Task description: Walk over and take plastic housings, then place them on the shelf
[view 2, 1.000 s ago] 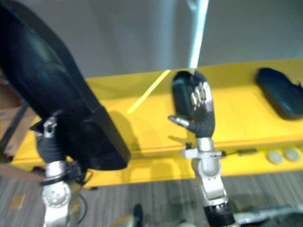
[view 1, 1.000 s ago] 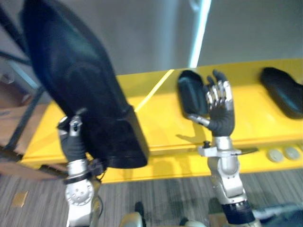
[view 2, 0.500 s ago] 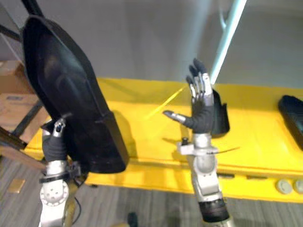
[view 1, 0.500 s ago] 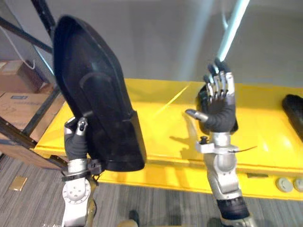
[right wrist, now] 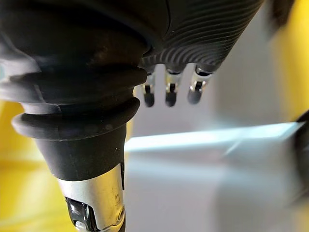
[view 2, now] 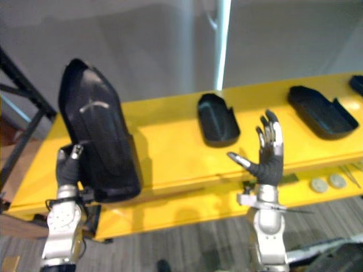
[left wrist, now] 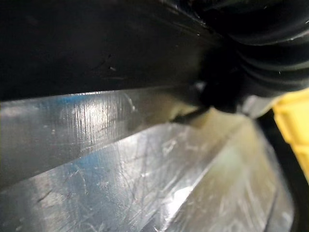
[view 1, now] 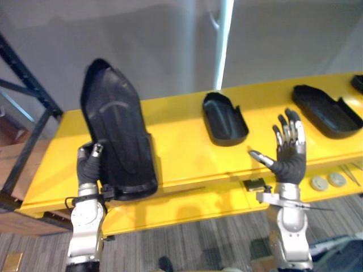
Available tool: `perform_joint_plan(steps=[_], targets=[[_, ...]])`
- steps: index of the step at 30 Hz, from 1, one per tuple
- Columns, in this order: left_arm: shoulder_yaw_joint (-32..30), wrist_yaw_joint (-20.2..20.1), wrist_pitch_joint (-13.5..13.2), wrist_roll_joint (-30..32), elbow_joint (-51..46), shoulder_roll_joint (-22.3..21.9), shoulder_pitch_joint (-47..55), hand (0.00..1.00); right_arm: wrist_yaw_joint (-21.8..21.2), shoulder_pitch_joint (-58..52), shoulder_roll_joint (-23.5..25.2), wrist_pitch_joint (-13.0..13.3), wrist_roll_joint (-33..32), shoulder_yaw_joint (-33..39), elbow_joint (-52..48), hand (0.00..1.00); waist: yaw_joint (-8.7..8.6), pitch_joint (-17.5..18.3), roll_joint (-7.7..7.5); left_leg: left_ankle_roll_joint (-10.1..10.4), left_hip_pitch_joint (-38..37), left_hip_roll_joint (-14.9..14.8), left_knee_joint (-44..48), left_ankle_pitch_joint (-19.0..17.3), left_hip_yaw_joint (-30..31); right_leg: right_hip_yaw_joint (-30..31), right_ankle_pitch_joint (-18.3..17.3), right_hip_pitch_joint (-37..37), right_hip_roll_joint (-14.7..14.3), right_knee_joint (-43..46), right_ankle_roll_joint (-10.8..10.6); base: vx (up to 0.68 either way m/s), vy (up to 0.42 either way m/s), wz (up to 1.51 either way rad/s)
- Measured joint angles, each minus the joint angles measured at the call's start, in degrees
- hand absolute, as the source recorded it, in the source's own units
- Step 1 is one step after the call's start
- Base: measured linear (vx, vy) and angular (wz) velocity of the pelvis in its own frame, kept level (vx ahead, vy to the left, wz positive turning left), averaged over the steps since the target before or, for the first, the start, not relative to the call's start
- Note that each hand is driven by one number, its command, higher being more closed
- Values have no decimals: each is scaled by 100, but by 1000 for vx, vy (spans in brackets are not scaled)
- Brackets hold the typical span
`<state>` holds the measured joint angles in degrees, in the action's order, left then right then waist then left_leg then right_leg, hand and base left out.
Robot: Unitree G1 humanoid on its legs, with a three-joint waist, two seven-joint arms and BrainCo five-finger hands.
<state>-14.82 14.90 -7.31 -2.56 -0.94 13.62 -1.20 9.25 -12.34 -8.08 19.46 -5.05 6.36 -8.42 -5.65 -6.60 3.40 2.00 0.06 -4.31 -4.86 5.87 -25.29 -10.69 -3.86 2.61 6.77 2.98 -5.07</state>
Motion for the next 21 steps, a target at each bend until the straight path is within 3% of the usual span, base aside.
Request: perform_joint_plan(steps=[2,3,6,8,14,17,21], targets=[[-109,88,199,-225,107,113,-90,100,-52,-376,35,74,25,272,147,0,-81,-33,73,-2,-22,18,15,1,-22,56,42,19,1,0,-24,88,13,-19],[-206,89,295,-268,199,286,-116,100,-79,-453,35,282,16,316,141,0,-170,-56,106,-4,-50,21,15,2,-25,117,53,35,2,4,-26,94,11,-21],[-234,-23,513,-493,813,577,-515,100,-203,-420,18,730,-100,215,-170,0,-185,-67,113,0,-246,-6,13,0,-19,210,52,156,-17,-3,-25,30,0,-23],[-231,-39,547,-625,1133,615,-779,100,-187,-268,-7,823,-98,108,-278,0,-207,-87,135,6,-224,-33,12,-4,-8,209,57,133,-35,-4,-12,-55,12,-1],[25,-184,1190,-651,1904,731,-1223,100,-228,12,-218,826,-153,-88,-283,0,-246,-256,215,44,-133,-62,-13,-27,-25,278,45,2,-30,-36,12,-42,20,-3],[269,-278,1576,-650,2578,985,-1535,100,-565,272,-442,880,-550,-176,-461,0,-306,-340,294,4,-58,-12,14,7,-40,310,126,-90,4,-13,-57,24,46,-3],[504,-410,1731,-677,3355,1102,-2085,100,-1020,1058,-747,953,-829,-608,-815,0,-320,-427,353,-8,-23,15,17,17,-31,335,171,-164,20,38,-68,43,25,-4]])
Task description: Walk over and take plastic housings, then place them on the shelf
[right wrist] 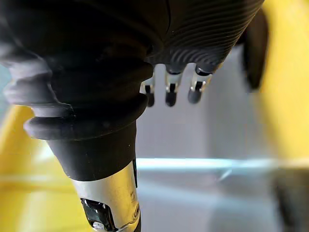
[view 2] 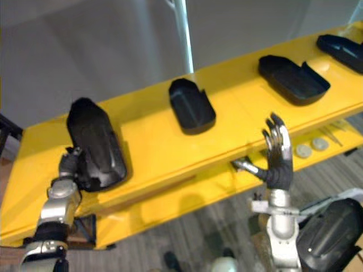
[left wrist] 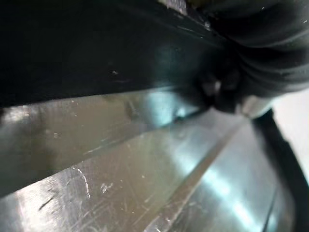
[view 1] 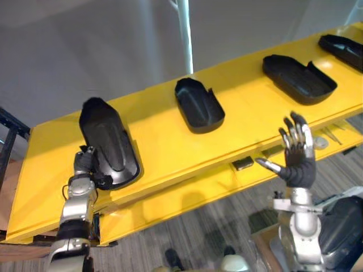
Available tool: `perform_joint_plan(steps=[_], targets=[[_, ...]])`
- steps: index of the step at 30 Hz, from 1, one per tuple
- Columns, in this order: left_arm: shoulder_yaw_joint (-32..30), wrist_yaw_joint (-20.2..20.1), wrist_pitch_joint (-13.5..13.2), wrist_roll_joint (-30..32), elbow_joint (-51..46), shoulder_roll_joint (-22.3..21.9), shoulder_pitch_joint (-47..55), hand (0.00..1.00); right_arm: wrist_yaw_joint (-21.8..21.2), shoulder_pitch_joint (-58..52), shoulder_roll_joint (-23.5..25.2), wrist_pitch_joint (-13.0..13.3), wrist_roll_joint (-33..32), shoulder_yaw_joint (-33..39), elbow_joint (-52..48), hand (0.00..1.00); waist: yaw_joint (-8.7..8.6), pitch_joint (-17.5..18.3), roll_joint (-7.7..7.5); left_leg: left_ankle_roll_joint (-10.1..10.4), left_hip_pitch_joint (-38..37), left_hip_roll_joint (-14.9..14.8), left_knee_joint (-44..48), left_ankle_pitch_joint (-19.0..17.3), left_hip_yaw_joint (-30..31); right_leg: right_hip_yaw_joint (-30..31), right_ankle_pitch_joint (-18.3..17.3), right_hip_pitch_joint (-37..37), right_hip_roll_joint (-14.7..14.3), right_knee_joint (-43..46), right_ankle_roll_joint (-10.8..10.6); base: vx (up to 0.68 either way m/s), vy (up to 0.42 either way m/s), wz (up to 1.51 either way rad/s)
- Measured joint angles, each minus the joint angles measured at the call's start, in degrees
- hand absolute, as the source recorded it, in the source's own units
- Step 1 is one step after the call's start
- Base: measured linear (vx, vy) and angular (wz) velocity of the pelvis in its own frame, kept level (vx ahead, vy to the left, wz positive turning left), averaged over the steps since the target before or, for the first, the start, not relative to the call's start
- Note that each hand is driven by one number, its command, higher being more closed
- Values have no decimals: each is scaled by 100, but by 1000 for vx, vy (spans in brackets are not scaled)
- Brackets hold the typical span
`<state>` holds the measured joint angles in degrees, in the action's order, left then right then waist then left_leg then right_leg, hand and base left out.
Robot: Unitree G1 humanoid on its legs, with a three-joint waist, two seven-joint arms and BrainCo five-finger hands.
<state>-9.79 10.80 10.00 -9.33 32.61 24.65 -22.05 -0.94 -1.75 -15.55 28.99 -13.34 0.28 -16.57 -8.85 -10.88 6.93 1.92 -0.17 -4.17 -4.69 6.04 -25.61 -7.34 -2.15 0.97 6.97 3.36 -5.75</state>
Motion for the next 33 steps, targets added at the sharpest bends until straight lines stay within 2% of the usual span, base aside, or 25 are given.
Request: perform_joint_plan(steps=[7,9,12,14,16,18,23,24,33], targets=[[392,-79,-7,-163,459,0,-688,100,-675,1017,-278,-32,-410,-878,-49,0,62,-309,184,-24,106,6,0,102,190,-56,-57,-100,27,131,44,10,23,7],[469,-66,-12,-157,481,-1,-954,100,-815,1217,-281,-52,-453,-1140,-31,0,71,-389,229,5,284,31,0,271,546,-204,-121,-251,61,300,59,-6,-5,31],[677,-50,-9,-153,510,0,-1225,100,-905,1453,-282,-69,-454,-1384,18,0,105,-427,228,23,431,35,1,421,807,-348,-263,-424,110,599,96,-32,-18,34],[833,-45,25,-152,510,8,-1472,100,-940,1771,-264,-76,-448,-1644,59,0,200,-560,225,31,474,54,1,479,912,-391,-441,-585,140,939,139,-53,-18,22],[871,-48,53,-155,510,14,-1613,100,-935,1983,-243,-93,-437,-1832,146,0,200,-607,232,84,592,91,1,552,1036,-460,-615,-773,209,1166,190,-93,-13,27],[877,-49,174,-157,510,113,-1862,100,-899,2164,-203,-300,-388,-2051,196,0,234,-745,242,77,714,110,1,568,1103,-486,-752,-1021,274,1512,196,-71,-11,18],[881,-48,273,-158,513,322,-2102,100,-871,2180,-182,-536,-391,-2197,194,0,239,-869,230,55,851,191,1,600,1096,-391,-872,-1357,418,1915,173,-19,-4,3],[882,-48,303,-168,517,357,-2143,0,-879,2177,-177,-564,-392,-2244,185,0,240,-911,231,56,851,198,1,600,1088,-366,-872,-1391,428,1956,173,1,-11,-8],[882,50,407,-212,697,372,-2520,0,-877,2046,-160,-683,-396,-2455,65,0,211,-971,199,129,971,201,0,646,1045,-265,-874,-1692,475,2210,172,-7,-23,-5]])
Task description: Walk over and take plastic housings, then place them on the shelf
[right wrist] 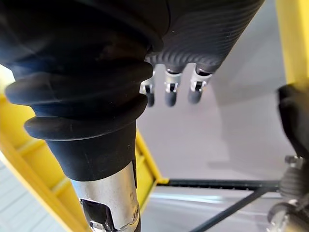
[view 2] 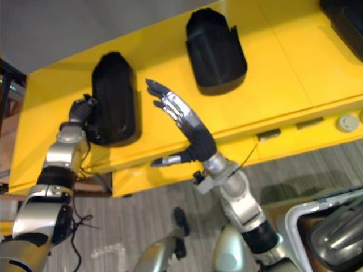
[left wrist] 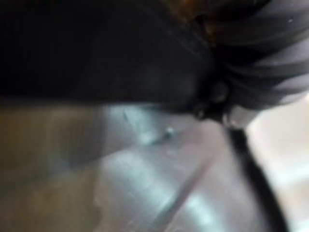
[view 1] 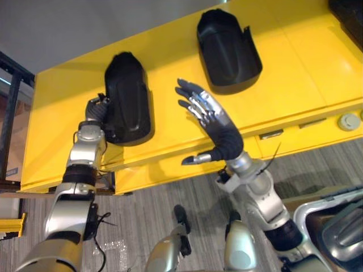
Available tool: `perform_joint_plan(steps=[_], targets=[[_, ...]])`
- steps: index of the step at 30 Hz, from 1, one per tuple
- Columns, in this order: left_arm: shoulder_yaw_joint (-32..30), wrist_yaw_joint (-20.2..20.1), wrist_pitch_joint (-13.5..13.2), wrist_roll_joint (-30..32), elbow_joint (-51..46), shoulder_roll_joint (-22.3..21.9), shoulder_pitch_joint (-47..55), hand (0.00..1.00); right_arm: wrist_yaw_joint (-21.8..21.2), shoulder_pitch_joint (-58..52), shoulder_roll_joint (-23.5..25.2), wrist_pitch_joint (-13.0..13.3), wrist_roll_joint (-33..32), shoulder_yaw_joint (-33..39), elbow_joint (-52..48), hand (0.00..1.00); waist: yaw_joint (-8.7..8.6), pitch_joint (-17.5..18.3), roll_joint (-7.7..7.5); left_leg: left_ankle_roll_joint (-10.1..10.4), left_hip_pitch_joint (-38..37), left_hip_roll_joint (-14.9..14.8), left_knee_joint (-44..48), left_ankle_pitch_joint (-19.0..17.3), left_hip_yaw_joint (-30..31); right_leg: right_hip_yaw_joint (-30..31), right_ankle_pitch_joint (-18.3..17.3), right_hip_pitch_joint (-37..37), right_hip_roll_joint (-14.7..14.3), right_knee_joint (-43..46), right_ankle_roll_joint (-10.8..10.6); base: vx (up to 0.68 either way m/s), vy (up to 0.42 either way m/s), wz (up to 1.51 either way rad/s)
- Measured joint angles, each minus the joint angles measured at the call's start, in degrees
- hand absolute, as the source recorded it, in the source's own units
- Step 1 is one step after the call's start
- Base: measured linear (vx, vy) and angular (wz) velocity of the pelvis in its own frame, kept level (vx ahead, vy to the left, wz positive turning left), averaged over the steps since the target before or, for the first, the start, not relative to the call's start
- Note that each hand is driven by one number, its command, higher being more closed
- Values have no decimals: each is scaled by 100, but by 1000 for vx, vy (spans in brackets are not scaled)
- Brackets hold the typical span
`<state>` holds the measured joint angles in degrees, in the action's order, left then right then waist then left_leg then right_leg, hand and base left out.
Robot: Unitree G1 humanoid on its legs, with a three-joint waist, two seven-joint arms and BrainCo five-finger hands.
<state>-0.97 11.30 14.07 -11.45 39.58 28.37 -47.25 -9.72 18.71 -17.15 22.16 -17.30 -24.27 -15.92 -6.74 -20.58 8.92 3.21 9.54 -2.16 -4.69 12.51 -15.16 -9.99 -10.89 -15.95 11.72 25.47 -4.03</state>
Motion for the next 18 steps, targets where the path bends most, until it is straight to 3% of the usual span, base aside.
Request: perform_joint_plan(steps=[2,5,10,15,18], targets=[[0,126,-1,2,1,2,-27,0,12,-36,1,0,1,-26,-92,0,-14,-40,-37,4,-15,2,0,-3,-70,52,6,-25,5,26,-9,-15,-22,-12],[0,240,-27,1,43,2,-102,0,73,-112,2,2,0,-25,-201,0,-28,-77,-96,166,-41,-2,-2,-134,-105,81,17,-32,12,46,-29,-5,-6,-4],[-17,822,-123,-2,247,2,-238,0,95,-287,11,5,3,-60,-200,0,-30,-95,-123,158,-40,8,-5,-178,-128,108,35,-42,19,46,-58,0,0,0],[-74,1836,-678,-212,348,16,-377,0,102,-495,9,67,8,-59,-196,0,-31,-94,-126,133,-56,-11,-25,-160,-124,100,44,11,-13,6,-64,39,-40,1],[-117,2249,-1035,-198,400,128,-621,0,84,-614,10,95,8,-76,-133,0,-29,-91,-131,128,-124,-36,-15,-156,-115,79,98,147,-55,-92,-87,54,-39,-1]])
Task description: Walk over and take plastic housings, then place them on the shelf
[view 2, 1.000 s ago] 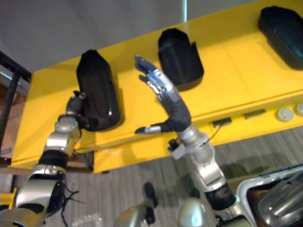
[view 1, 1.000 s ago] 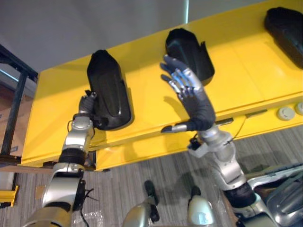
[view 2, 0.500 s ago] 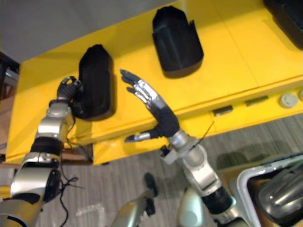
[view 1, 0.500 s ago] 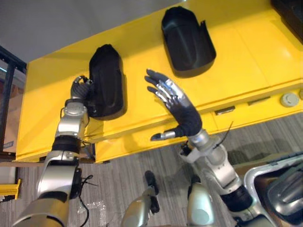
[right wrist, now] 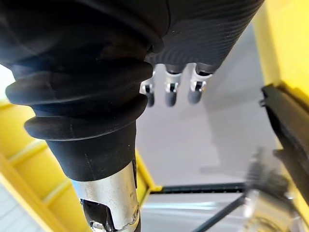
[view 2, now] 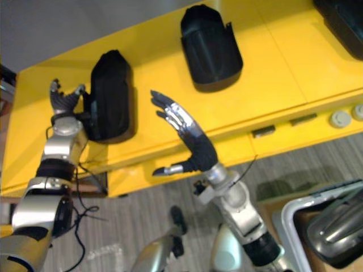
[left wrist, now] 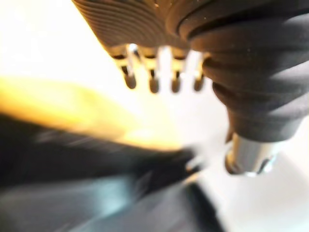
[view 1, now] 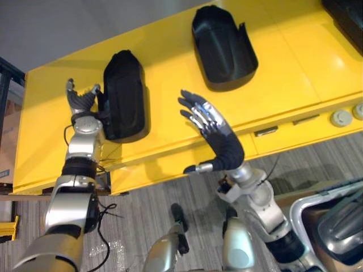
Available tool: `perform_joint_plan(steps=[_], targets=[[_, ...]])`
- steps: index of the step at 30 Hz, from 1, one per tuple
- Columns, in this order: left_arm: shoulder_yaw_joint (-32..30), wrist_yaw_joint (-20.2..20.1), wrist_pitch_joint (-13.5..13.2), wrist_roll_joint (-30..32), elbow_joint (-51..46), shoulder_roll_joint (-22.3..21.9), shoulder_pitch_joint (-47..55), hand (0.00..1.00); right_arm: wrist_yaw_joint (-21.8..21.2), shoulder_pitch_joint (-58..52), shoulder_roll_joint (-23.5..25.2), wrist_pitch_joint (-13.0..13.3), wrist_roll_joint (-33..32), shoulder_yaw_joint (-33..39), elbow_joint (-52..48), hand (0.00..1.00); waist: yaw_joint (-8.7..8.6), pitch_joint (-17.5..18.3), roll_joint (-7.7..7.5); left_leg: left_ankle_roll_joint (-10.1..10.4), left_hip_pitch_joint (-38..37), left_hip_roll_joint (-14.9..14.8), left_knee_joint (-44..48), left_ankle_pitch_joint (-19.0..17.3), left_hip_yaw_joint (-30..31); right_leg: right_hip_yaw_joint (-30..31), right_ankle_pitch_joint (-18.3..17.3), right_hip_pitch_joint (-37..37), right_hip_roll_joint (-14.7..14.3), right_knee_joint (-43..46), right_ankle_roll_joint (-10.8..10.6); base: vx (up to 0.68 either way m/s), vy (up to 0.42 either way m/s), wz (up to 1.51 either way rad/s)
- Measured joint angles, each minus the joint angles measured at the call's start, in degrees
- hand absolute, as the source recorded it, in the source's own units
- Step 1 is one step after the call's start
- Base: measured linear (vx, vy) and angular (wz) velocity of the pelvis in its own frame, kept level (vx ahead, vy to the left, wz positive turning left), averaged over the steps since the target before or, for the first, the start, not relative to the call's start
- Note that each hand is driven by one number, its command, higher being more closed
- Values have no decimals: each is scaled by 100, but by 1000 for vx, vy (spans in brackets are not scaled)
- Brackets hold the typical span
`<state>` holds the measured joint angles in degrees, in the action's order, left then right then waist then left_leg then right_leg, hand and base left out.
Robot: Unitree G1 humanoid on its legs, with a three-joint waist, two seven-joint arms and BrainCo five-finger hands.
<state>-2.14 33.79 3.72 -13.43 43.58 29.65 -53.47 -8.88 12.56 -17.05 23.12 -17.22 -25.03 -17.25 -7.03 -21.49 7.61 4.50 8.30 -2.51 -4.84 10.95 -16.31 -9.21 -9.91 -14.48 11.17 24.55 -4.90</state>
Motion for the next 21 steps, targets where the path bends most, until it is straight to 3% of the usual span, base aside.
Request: perform_joint_plan(steps=[3,5,9,12,14,17,19,21], targets=[[1,116,-361,32,7,151,-55,0,-3,-112,-5,84,3,-124,107,0,-6,27,-54,-15,-271,-31,-13,-14,12,-53,57,412,-45,-283,-9,59,-30,-6],[1,115,-530,62,-148,284,-53,0,-18,-116,0,132,2,-197,167,0,-14,34,-61,-142,-387,-81,-15,-123,37,-154,75,618,-99,-462,-7,23,-14,2],[-14,-2,-899,85,-861,385,401,0,-27,-238,22,130,6,-328,492,0,17,344,-203,-160,-435,-81,-10,-139,173,-353,194,953,-145,-795,-52,66,-3,20],[-377,-293,-1148,33,-2019,377,1274,0,13,-367,259,61,14,-394,523,0,131,545,-380,-164,-603,-52,14,-135,197,-487,256,1332,-153,-1119,-83,94,8,15],[-613,-483,-1328,28,-3130,334,2067,0,24,-400,343,23,84,-396,522,0,268,713,-404,-163,-610,-55,14,-135,374,-641,325,1513,-198,-1342,-80,61,2,26],[-954,-628,-1669,-7,-4197,-21,2755,0,111,-250,354,-56,263,-293,641,0,400,721,-377,-174,-468,-74,14,-121,613,-831,322,1479,-232,-1354,-72,-47,5,37],[-1075,-749,-1915,0,-4814,-520,3195,0,154,20,377,-107,371,-89,807,0,575,689,-333,-185,-173,-78,14,-36,755,-964,313,1231,-233,-1274,-54,-115,22,34],[-1074,-827,-2097,4,-5236,-886,3582,0,241,413,422,-107,526,143,932,0,684,446,-319,-170,23,-70,14,22,819,-1016,308,1041,-218,-1132,-41,-92,27,29]])
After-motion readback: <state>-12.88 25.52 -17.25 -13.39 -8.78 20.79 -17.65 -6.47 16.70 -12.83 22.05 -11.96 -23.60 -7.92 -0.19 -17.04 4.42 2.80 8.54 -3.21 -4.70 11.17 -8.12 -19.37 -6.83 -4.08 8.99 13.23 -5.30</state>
